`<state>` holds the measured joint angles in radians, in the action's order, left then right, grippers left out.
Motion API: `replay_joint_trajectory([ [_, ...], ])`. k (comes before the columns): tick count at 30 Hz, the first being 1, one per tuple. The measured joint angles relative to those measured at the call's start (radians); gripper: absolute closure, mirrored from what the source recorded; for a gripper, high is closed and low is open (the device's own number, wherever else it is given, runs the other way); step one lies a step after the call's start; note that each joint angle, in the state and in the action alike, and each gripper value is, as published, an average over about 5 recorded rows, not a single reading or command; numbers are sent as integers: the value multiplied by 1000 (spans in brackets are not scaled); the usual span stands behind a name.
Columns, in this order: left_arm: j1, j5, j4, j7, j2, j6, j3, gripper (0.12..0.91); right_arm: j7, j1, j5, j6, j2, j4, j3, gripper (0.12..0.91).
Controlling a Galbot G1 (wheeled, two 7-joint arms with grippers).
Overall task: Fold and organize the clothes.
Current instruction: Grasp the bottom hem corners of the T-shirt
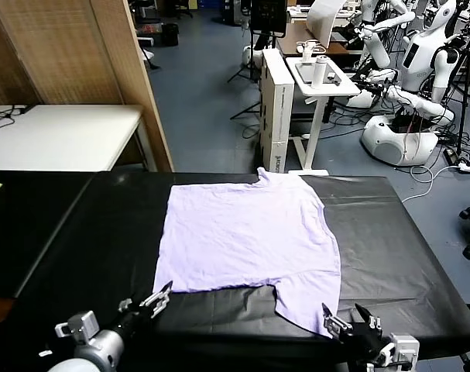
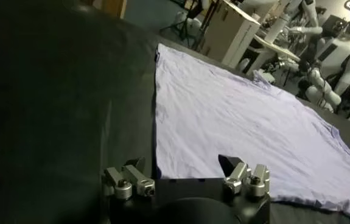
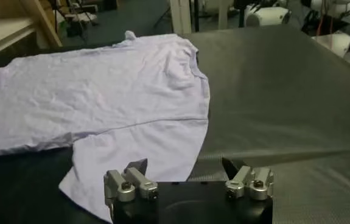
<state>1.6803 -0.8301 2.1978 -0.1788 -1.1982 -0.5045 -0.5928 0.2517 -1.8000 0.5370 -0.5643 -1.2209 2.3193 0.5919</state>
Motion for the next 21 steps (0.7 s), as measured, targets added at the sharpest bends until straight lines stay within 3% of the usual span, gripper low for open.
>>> replay_joint_trajectory([
  [5, 2, 12, -3, 0, -4, 0, 5, 123, 0, 4, -8, -1, -12, -5, -12, 130],
  [10, 8, 26, -8, -1, -11, 3, 12, 131, -2, 6, -13, -1, -22, -17, -19, 257],
  [12, 9, 31, -10, -1, -13, 4, 14, 170, -3, 5, -14, -1, -23, -19, -21, 292],
  [16, 4, 34, -20, -3, -15, 8, 13, 370, -6, 0, -15, -1, -24, -18, -23, 402],
  [21, 2, 34, -29, -4, -15, 11, 10, 634, -8, -2, -15, -1, -25, -18, -22, 678],
])
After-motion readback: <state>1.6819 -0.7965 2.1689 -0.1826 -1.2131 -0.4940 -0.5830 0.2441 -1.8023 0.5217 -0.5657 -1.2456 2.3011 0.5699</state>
